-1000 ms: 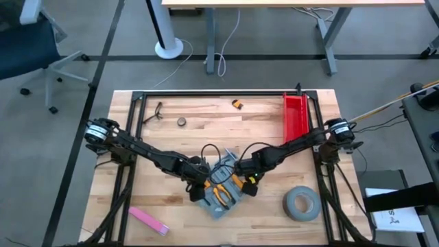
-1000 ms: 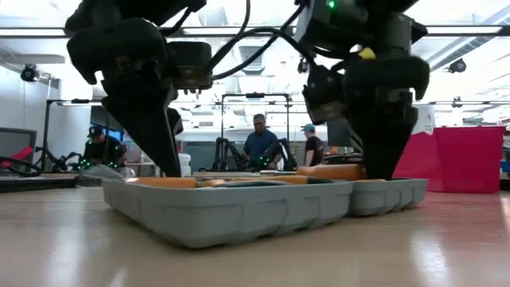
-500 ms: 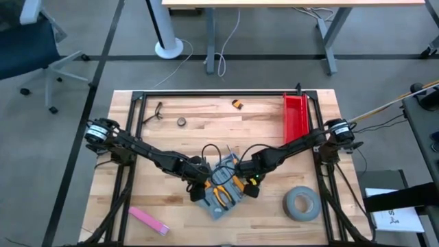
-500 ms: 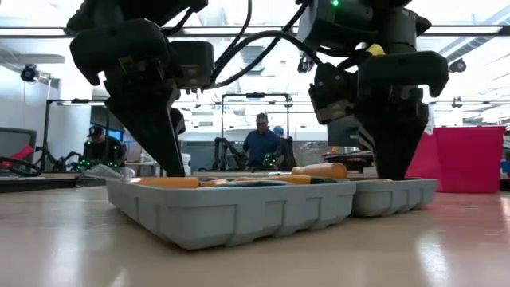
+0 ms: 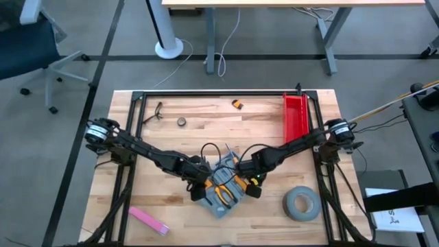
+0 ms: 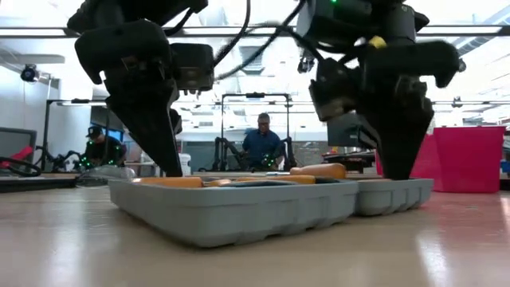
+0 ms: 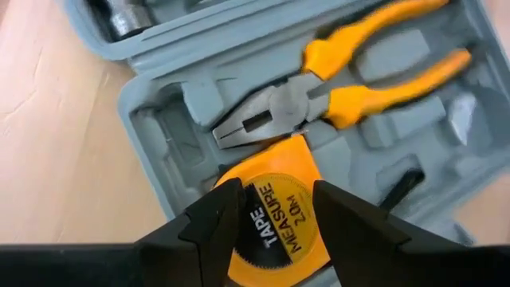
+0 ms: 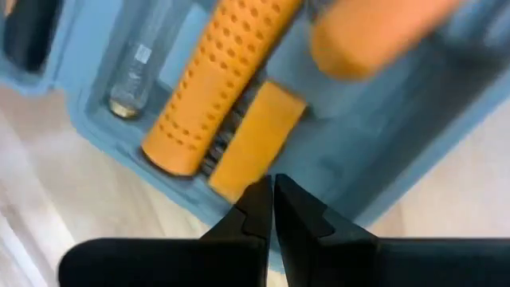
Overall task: Prefit tool cases
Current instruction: Adjust the bottom yellow screwdriver bit set in the gray pre-fit tool case
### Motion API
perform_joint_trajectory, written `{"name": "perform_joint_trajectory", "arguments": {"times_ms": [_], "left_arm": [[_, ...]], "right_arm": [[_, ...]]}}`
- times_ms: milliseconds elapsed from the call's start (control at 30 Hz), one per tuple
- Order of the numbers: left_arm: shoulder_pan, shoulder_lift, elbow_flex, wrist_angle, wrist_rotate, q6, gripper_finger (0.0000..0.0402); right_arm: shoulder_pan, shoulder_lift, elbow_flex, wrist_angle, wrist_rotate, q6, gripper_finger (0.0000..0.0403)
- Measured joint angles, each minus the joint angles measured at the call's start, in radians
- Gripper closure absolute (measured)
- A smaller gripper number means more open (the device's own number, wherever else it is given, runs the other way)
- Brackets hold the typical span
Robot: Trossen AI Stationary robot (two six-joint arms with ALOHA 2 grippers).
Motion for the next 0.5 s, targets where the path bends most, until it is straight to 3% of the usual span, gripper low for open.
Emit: {"name": "perform_joint_trajectory", "arguments": {"times_ms": [233, 367, 500], "left_arm": [[0.000, 0.001, 0.000, 0.007, 0.000, -0.013, 0.0235], [0.000, -0.001, 0.000, -0.002, -0.001, -0.020, 0.0230], [0.000, 0.000, 0.001, 0.007, -0.001, -0.023, 0.0225]], "right_arm": [[-0.006, 0.000, 0.003, -0.085, 0.011, -0.002, 0.0403], [0.004, 0.006, 0.002, 0.012, -0.008, -0.002, 0.0403], [-0.001, -0.002, 0.005, -0.093, 0.011, -0.002, 0.0403]]}}
